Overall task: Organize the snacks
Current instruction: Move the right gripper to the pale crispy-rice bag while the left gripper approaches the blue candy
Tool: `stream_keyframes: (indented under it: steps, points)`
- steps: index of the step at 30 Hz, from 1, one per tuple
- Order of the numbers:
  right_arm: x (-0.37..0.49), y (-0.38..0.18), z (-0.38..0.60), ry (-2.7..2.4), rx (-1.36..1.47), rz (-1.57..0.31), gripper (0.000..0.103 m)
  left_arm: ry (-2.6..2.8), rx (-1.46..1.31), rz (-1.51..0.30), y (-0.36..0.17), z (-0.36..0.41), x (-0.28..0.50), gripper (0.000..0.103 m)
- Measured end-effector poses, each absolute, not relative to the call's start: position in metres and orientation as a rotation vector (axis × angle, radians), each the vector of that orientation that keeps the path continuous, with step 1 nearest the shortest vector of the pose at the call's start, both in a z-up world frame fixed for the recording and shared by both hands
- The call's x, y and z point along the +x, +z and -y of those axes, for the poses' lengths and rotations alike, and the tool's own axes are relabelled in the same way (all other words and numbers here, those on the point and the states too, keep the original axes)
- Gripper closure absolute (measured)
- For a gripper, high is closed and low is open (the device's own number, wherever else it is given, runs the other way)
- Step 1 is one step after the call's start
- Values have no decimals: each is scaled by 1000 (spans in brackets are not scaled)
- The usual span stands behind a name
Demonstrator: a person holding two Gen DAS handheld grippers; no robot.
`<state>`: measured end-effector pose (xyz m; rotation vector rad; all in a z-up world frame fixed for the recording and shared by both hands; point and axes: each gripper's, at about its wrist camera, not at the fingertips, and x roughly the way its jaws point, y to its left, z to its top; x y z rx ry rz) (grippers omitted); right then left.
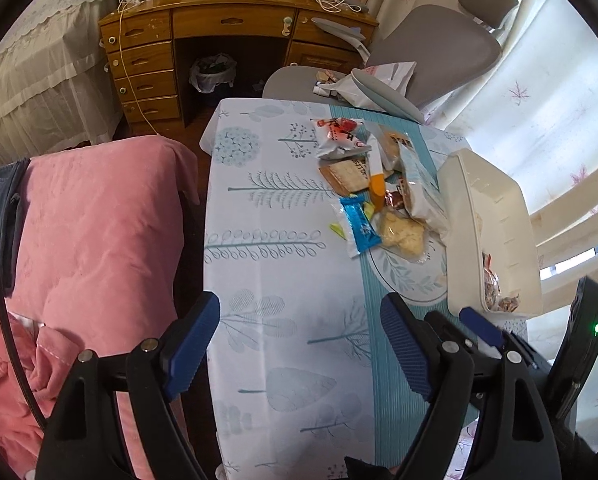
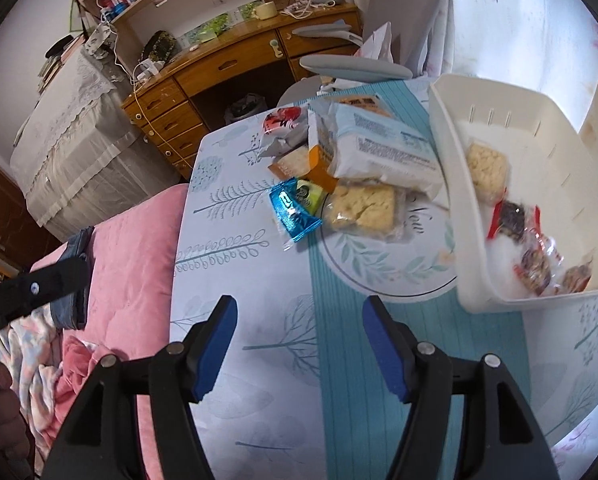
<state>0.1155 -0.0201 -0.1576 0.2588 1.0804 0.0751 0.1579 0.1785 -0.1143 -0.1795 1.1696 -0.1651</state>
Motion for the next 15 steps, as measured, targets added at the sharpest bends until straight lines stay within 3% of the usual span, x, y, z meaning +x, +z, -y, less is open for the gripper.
stream_keyframes:
  steps: [12,15]
  points:
    - [147,-160,17,115,251,-1061,36,-153,-174,-1194,-115,-165,216,20]
    - [161,-162,23,122,254,-1054,28,-164,-167,-1200,-116,-154,231,20]
